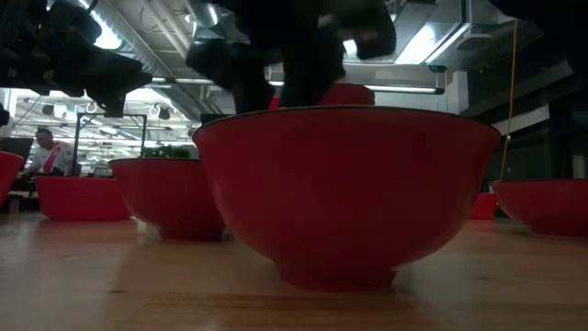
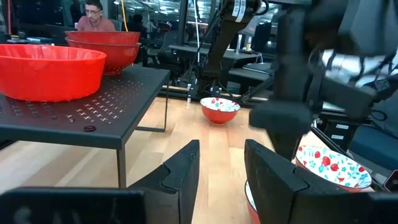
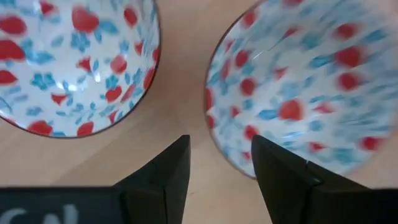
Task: Pick & Place Mini bowls
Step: Stack the middle white bowl on the top of the white bowl on the shelf
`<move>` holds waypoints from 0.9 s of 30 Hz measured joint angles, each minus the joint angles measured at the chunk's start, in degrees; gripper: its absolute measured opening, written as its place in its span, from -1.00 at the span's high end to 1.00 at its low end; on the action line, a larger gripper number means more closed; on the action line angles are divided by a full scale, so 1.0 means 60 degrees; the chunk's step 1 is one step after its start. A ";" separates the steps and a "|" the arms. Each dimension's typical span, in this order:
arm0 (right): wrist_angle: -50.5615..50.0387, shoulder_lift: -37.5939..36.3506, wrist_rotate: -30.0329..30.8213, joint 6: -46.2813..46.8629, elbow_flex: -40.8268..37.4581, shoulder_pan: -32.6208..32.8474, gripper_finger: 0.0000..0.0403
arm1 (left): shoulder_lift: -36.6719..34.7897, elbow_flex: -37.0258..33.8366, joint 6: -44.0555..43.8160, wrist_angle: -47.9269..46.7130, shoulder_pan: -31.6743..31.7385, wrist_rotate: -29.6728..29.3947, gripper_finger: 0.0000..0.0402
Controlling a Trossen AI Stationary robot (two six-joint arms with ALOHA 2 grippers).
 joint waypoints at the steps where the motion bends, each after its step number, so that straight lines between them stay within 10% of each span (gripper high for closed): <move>1: -0.0035 0.0018 0.0008 -0.0002 -0.0106 0.0004 0.16 | -0.0001 0.0001 0.0000 0.0000 -0.0001 -0.0002 0.39; 27: 0.2011 0.0528 0.0794 -0.0320 -0.0660 0.0040 0.16 | -0.0004 -0.0002 0.0000 0.0004 -0.0004 0.0000 0.39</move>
